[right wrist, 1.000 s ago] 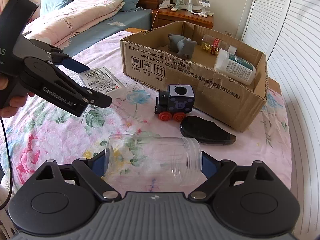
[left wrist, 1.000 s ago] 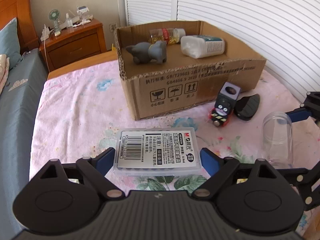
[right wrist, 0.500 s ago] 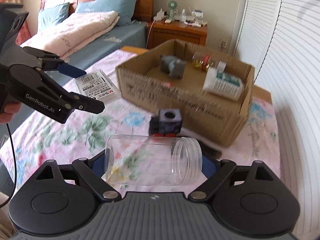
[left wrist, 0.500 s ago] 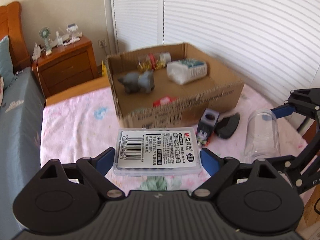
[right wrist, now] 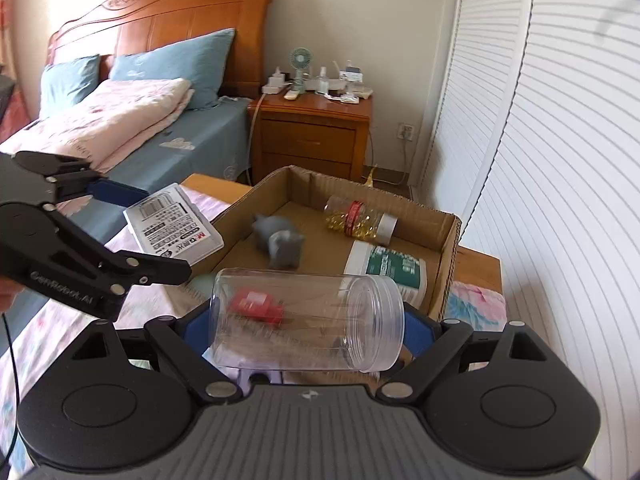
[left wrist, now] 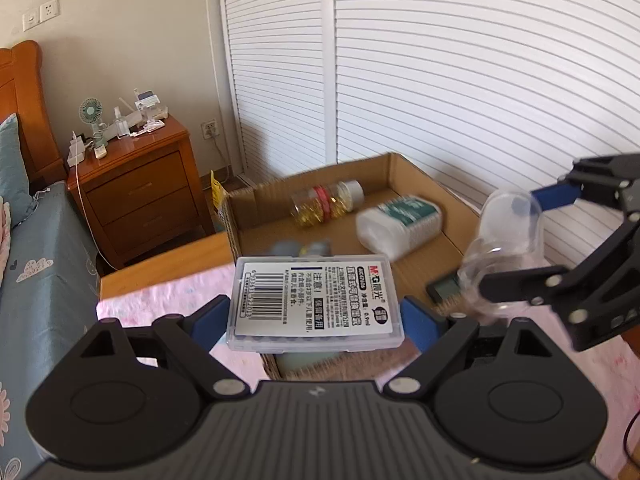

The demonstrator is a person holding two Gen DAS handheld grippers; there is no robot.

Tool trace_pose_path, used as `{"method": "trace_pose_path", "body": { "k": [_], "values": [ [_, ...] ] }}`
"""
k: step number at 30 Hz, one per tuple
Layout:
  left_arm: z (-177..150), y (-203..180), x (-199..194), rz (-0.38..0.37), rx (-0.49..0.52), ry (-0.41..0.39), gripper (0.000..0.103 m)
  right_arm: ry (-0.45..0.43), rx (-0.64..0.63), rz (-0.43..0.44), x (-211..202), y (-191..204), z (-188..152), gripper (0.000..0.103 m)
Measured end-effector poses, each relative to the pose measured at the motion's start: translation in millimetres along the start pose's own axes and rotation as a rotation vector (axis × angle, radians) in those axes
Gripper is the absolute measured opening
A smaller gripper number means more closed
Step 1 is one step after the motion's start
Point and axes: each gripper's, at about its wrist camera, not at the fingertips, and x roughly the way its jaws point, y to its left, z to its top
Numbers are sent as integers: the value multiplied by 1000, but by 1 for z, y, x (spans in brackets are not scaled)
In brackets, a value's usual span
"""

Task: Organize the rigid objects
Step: 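Carry the jar into the box with the right tool while the left tool drops the pack in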

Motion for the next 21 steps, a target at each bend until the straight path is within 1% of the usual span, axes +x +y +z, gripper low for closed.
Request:
{"method": "trace_pose_path", "body": {
  "k": [3,4,5,6,9,13,17,21],
  "values": [
    [11,6,11,13,-2,0,90,5,36,-13,23,-5,8,94],
    [14,7,15,18,-2,0,90,2,54,-17,30,-6,9,95],
    [17,9,19,23,-3,1,90,2,70,-16,36,-8,10,100],
    [20,10,22,27,-3,2,90,4,87,-19,41,-9,9,103],
    [31,12,33,37,2,3,90,13,132,-22,48,-10,4,103],
    [44,11,46,39,11,4,90,25,167,-38,41,-7,-7,103],
    [55,6,62,40,23,16,90,10,175,-64,25,0,-18,103],
    [65,2,81,40,34,37,90,-8,211,-68,11,2,-29,103]
  ]
}}
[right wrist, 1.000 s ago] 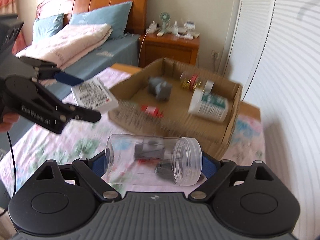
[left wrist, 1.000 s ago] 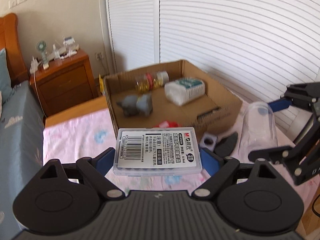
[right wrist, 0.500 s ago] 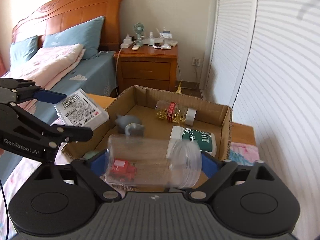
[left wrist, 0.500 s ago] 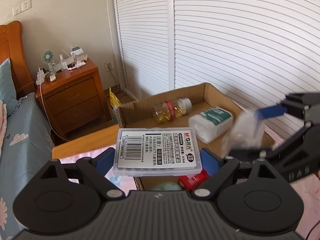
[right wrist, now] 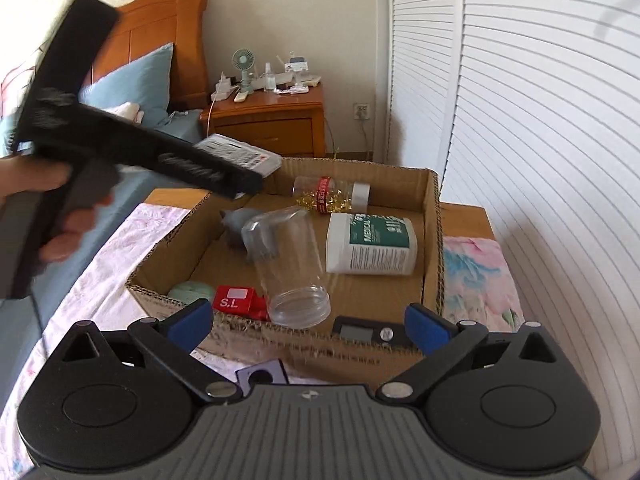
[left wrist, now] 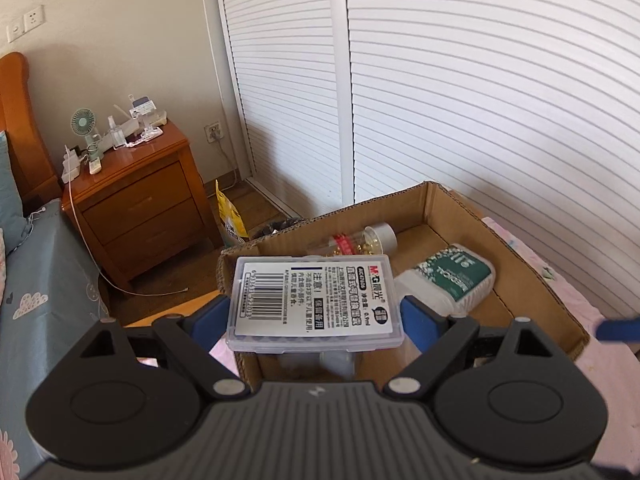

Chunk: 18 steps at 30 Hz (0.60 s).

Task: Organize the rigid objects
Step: 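Carry the jar into the box with the right tool while the left tool drops the pack in, then withdraw both tools from the box toward the toy train and black case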

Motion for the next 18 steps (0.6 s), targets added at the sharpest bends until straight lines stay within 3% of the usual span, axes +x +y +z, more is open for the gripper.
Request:
{"method": "trace_pose_path", "body": {
  "k": [11,18],
  "values": [
    [17,-6,37,11,-5,28,93,-17,74,0,-15,-10,-10,103],
    [7,-6,16,10,-18,46,95,-8,80,-26,-18,-12,-16,103]
  ]
}}
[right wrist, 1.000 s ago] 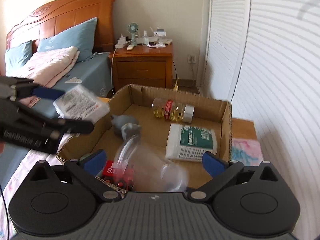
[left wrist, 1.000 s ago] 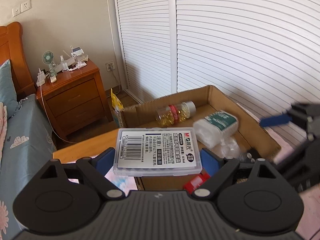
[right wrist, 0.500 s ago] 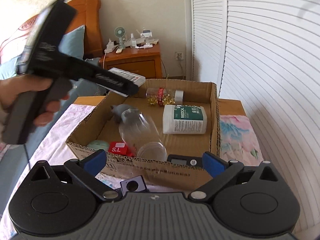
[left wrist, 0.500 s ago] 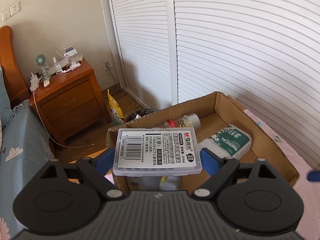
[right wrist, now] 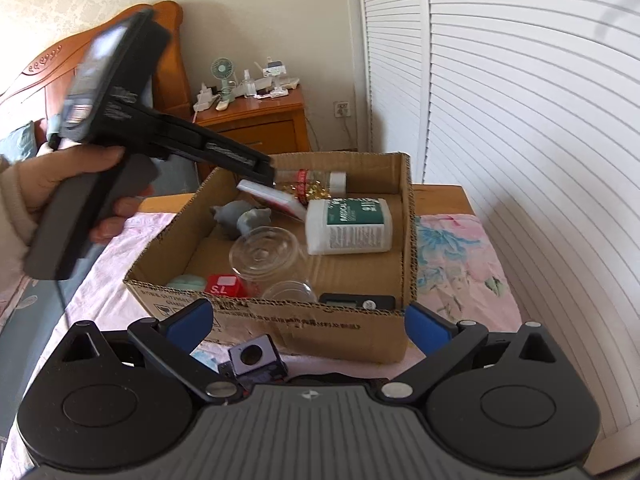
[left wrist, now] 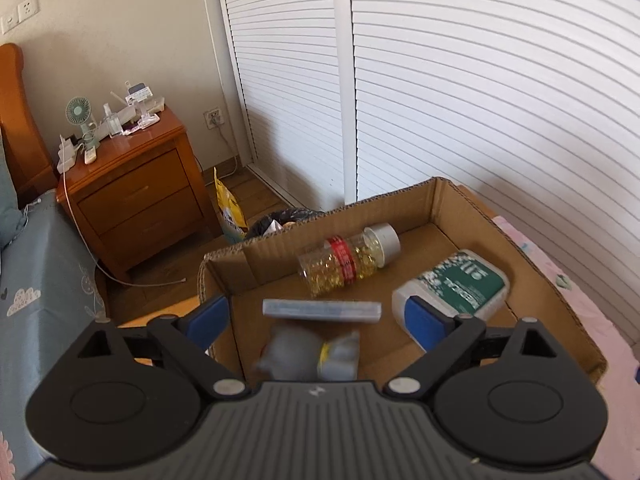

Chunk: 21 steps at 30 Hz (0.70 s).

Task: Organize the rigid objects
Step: 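Withdraw both tools from the box toward the toy train and black case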

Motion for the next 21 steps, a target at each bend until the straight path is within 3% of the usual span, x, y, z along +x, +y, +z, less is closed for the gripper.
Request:
{"method": "trace_pose_path", "body": {
  "k": [11,21],
  "values": [
    [-32,-10,-72,16,12,-35,99,-11,43,-59,-27,-11,-25,103],
    [-88,-37,-119,21,-24,-37,99,18,26,-92,-35,-10,-61,103]
  ]
}}
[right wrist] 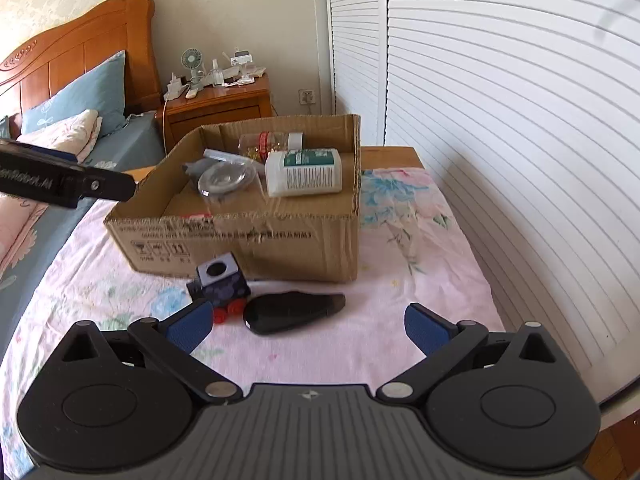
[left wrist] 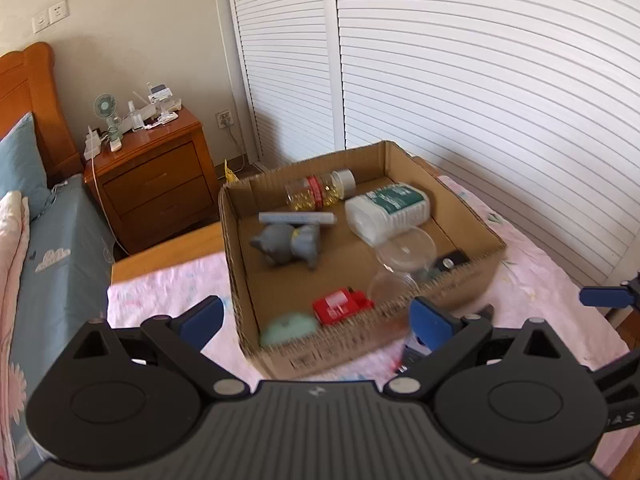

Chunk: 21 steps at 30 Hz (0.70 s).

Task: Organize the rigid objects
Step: 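Withdraw both tools from the box toward the toy train and black case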

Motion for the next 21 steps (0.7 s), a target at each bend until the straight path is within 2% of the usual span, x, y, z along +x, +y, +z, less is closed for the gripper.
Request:
{"method": "trace_pose_path", "body": {
  "k": [3,8,14,21],
  "values": [
    [-13,-9,-2,-13,-40,0,101,-1,-10,-4,0,-2,-7,103],
    [-30,-27,5,14,-91,-11,101,2,14,0,5,-12,-19,103],
    [-32,-52,23,22,-127,-17,101,21,47,12,17,-24,-30,103],
    [-31,-69,62,44,-181,38,101,31,65,13,23,-36,-34,103]
  ]
}}
